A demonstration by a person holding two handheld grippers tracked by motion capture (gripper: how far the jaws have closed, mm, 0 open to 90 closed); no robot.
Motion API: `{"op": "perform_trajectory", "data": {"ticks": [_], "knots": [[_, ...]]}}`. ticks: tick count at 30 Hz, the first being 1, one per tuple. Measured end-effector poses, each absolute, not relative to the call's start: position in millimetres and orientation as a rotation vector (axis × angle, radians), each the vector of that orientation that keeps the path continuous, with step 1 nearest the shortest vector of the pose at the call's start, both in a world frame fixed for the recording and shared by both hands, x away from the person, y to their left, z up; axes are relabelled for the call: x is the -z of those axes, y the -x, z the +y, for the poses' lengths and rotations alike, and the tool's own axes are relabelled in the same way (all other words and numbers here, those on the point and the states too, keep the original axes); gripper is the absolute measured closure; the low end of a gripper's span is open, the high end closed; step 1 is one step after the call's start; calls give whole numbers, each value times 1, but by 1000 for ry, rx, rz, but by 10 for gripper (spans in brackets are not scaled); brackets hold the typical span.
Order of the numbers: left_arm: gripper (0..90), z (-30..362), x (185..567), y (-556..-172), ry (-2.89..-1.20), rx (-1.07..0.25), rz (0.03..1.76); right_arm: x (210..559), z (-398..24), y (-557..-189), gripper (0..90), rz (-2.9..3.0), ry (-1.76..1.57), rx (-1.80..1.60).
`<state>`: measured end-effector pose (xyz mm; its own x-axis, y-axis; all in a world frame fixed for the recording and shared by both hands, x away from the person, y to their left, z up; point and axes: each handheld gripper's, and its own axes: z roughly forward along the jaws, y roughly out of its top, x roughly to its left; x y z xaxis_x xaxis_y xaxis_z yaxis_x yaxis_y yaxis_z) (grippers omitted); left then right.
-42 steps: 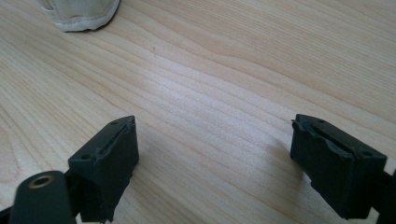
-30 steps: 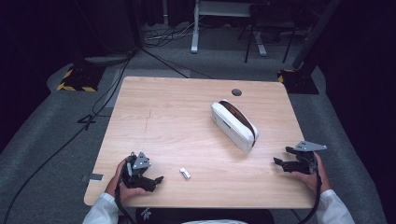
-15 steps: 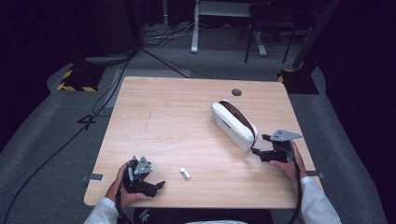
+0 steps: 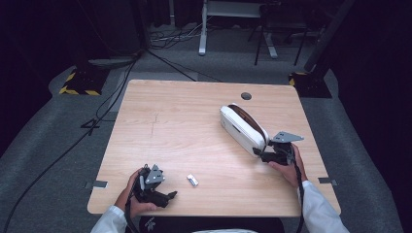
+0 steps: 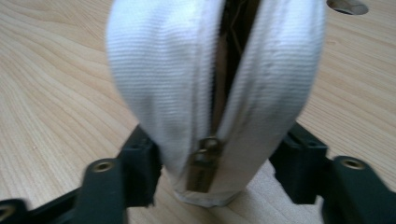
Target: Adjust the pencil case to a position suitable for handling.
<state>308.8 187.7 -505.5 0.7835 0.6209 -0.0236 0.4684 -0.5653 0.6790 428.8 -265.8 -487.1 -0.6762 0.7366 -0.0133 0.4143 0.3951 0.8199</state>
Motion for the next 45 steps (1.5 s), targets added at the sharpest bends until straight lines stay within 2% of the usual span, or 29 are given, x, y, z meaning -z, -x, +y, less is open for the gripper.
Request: {"op": "perform_trajectory", "data": {"ticks": [10,30,45], "knots": [[78,176,505,-308,-2283,-281,783,486,-266,-421,554,2299,-937,-1172],[78,152,505,-309,-2297,-260,736,485,-263,-364,522,2445,-718,-1238],[78,147,505,-309,-2294,-263,742,486,-260,-337,519,2475,-666,-1264]]}}
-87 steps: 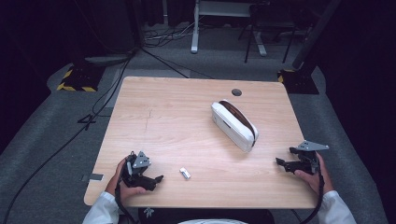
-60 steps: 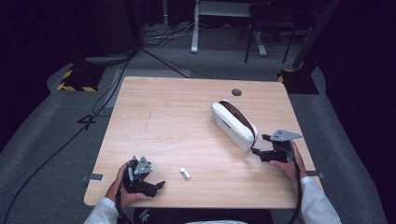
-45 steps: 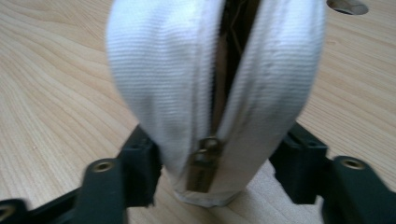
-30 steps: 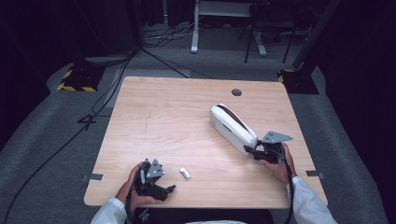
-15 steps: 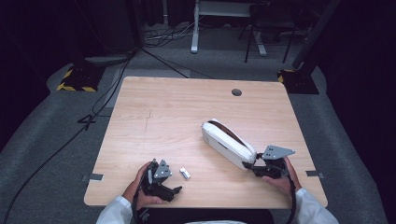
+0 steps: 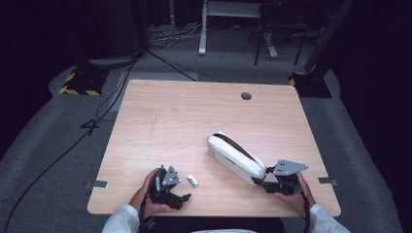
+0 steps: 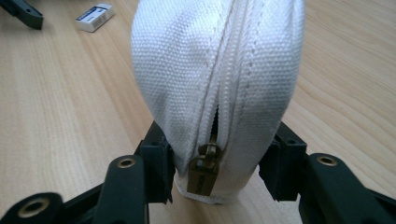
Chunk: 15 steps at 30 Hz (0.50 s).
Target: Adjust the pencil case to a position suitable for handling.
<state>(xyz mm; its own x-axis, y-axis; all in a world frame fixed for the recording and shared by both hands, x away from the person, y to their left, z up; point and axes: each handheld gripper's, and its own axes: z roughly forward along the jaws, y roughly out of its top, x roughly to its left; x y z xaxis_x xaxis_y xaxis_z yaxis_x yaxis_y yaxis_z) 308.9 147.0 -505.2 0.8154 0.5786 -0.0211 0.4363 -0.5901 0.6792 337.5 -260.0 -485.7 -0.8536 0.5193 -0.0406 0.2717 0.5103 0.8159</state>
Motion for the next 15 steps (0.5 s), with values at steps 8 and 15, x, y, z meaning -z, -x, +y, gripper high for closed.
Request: {"op": "perform_trajectory", "data": {"ticks": [8,15], "knots": [[78,141,505,-308,-2297,-264,740,487,-256,-331,483,2491,-641,-1279],[79,135,505,-310,-2290,-267,754,487,-255,-329,506,2489,-614,-1281]]}}
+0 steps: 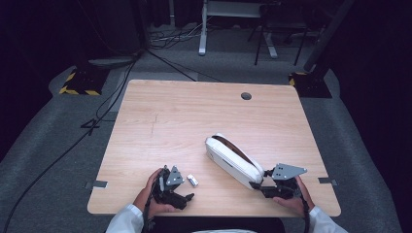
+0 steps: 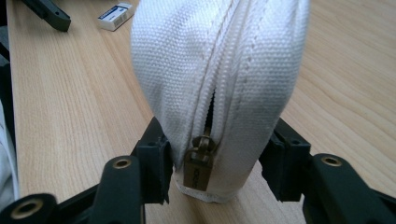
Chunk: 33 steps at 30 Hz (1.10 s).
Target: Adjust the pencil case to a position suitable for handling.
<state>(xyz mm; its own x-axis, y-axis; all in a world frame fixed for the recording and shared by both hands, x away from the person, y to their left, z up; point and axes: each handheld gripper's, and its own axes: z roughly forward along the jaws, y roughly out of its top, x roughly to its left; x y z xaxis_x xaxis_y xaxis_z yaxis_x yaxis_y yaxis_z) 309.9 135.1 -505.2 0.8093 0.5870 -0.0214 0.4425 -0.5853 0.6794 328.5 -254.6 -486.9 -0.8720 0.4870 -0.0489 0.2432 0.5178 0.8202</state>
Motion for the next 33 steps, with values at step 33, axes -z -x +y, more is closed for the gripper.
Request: {"op": "perform_trajectory", "data": {"ticks": [33], "knots": [[80,117,505,-322,-2299,-257,729,494,-265,-318,280,2502,-593,-1282]]}}
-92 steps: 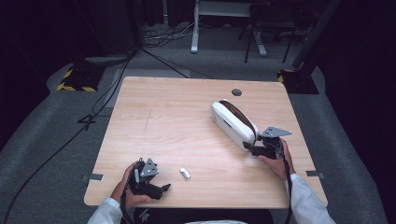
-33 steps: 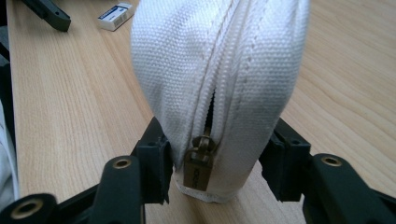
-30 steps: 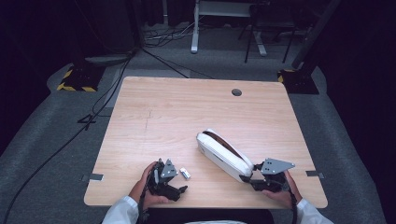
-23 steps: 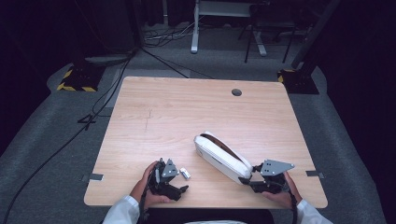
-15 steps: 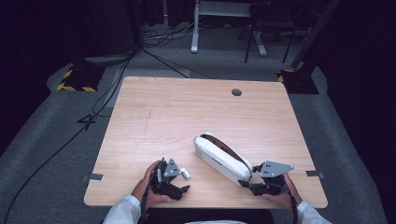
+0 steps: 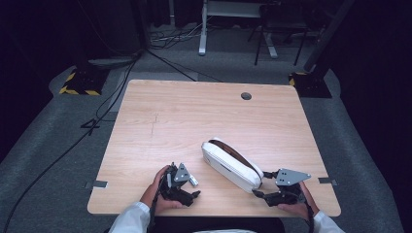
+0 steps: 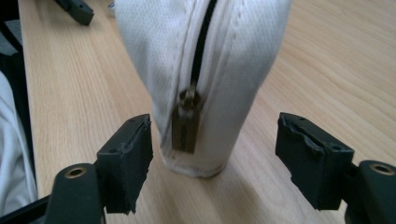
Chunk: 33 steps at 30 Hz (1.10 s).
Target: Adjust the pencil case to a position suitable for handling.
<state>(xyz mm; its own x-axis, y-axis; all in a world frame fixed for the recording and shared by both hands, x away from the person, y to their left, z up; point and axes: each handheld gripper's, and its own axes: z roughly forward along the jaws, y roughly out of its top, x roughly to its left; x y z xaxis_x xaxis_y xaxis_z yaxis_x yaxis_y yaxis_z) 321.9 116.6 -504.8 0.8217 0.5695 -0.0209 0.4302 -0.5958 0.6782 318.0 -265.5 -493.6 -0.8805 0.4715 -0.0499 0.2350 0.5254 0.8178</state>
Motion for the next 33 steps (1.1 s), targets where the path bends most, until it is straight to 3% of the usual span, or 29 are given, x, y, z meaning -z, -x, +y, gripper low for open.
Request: {"op": "perform_trajectory", "data": {"ticks": [18,33], "knots": [[80,115,505,-324,-2299,-258,726,503,-305,-314,225,2528,-564,-1109],[87,115,505,-324,-2295,-267,734,503,-336,-350,249,2357,-971,-1041]]}}
